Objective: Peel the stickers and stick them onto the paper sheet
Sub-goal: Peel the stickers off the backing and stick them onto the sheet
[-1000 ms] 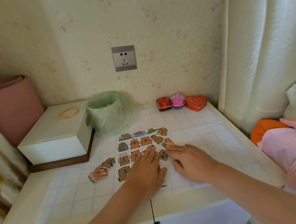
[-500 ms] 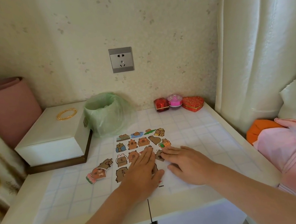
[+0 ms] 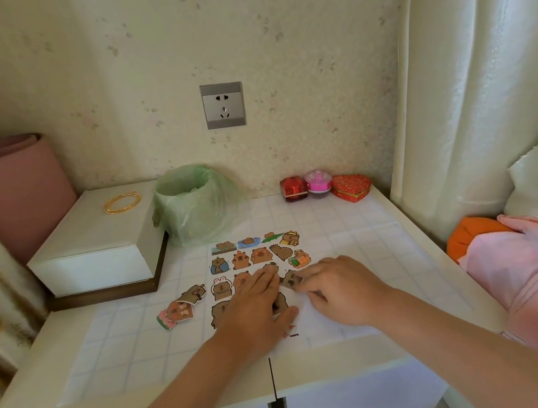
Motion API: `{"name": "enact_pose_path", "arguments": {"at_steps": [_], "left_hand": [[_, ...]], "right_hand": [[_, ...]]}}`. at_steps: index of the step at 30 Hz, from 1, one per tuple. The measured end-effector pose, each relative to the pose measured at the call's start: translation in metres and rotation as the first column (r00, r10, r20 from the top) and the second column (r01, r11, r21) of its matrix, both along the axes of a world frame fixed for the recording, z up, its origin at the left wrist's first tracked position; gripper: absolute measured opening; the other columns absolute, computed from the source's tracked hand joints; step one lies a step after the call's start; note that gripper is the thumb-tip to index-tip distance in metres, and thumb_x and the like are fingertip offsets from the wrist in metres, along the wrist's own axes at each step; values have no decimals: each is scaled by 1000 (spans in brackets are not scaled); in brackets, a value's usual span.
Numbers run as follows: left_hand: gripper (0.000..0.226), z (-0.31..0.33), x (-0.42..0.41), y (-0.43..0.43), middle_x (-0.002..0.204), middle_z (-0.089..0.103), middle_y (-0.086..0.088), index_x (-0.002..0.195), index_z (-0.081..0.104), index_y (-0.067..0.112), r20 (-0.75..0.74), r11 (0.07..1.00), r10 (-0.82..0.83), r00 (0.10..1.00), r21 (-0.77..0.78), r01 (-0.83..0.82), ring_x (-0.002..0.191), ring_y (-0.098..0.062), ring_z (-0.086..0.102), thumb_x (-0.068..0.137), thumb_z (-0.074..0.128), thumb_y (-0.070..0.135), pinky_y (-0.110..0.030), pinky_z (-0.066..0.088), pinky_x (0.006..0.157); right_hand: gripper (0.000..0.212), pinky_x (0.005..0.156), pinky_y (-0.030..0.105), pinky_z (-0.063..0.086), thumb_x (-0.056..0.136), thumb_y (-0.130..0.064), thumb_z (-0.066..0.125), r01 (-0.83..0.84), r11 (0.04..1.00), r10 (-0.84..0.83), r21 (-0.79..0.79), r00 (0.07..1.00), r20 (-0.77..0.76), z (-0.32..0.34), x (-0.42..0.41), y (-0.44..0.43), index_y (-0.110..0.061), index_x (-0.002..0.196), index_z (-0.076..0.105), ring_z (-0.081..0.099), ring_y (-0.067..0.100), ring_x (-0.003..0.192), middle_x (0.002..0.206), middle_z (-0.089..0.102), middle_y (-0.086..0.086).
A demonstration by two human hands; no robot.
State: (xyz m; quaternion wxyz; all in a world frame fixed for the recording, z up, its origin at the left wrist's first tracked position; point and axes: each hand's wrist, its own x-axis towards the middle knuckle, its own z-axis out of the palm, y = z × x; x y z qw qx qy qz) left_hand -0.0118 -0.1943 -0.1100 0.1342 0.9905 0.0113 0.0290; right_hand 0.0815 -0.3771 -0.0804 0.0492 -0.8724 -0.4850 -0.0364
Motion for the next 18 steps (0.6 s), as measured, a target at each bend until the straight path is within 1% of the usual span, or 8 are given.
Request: {"name": "enact_pose_path", "arguments": {"at_steps": [2, 4, 7, 8, 10, 12, 14, 18], "left_hand": [[74, 4, -1, 1, 165, 6, 11, 158, 20, 19, 13, 999, -11, 1000, -44, 12, 151, -5, 0, 98, 43, 55, -19, -9, 114], [70, 10, -1, 5, 162, 21, 12, 154, 32, 20, 31, 993, -7, 1000, -121, 11, 149, -9, 12, 95, 54, 51, -17, 3, 112], [53, 27, 1, 16, 154, 37, 13, 147, 44, 29, 96, 980, 37, 995, -201, -17, 142, -9, 28, 97, 57, 39, -27, 15, 118], [45, 35, 1, 21, 147, 46, 12, 144, 48, 32, 111, 971, 73, 991, -235, -45, 131, -5, 40, 99, 55, 34, -28, 25, 116], [33, 51, -4, 37, 126, 59, 13, 134, 59, 29, 108, 946, 161, 981, -299, -123, 97, 10, 52, 102, 51, 23, -15, 39, 93], [28, 60, -11, 58, 116, 65, 11, 125, 65, 26, 115, 933, 257, 960, -287, -215, 88, 6, 55, 102, 50, 20, -12, 39, 79], [23, 62, -22, 81, 109, 69, 10, 117, 67, 28, 89, 912, 348, 933, -262, -315, 84, -4, 59, 101, 51, 22, -20, 46, 74], [23, 57, -48, 115, 108, 69, 10, 115, 66, 33, 1, 881, 448, 894, -170, -441, 85, -10, 64, 100, 51, 25, -30, 55, 80]], "right_hand": [[36, 77, 37, 48, 93, -28, 40, 25, 1000, -25, 5, 1000, -19, 4, 0, 4, -31, 109, 73, 60, 24, 96, 112, 68, -9], [31, 76, 36, 46, 93, -29, 44, 43, 999, -42, 0, 998, -37, 9, -2, 11, -28, 102, 73, 59, 24, 93, 102, 66, -4], [26, 76, 37, 46, 93, -27, 51, 64, 995, -56, 71, 992, -112, 20, -4, 28, -29, 104, 75, 58, 22, 91, 96, 63, -1], [26, 75, 37, 47, 94, -26, 52, 64, 993, -48, 102, 987, -151, 24, -5, 35, -29, 107, 74, 57, 21, 90, 97, 62, -1], [25, 77, 36, 49, 96, -26, 54, 58, 988, -26, 142, 974, -223, 31, -9, 51, -29, 112, 73, 57, 17, 92, 102, 61, -3], [25, 82, 34, 49, 97, -28, 55, 49, 985, 1, 167, 959, -284, 35, -14, 69, -29, 114, 72, 57, 14, 95, 109, 62, -7], [27, 85, 32, 48, 98, -29, 55, 32, 986, 20, 163, 951, -309, 38, -22, 88, -30, 120, 70, 60, 15, 104, 118, 64, -6], [31, 85, 28, 43, 99, -28, 55, -13, 989, 62, 147, 942, -329, 39, -35, 123, -27, 128, 66, 60, 16, 112, 129, 63, -5]]}}
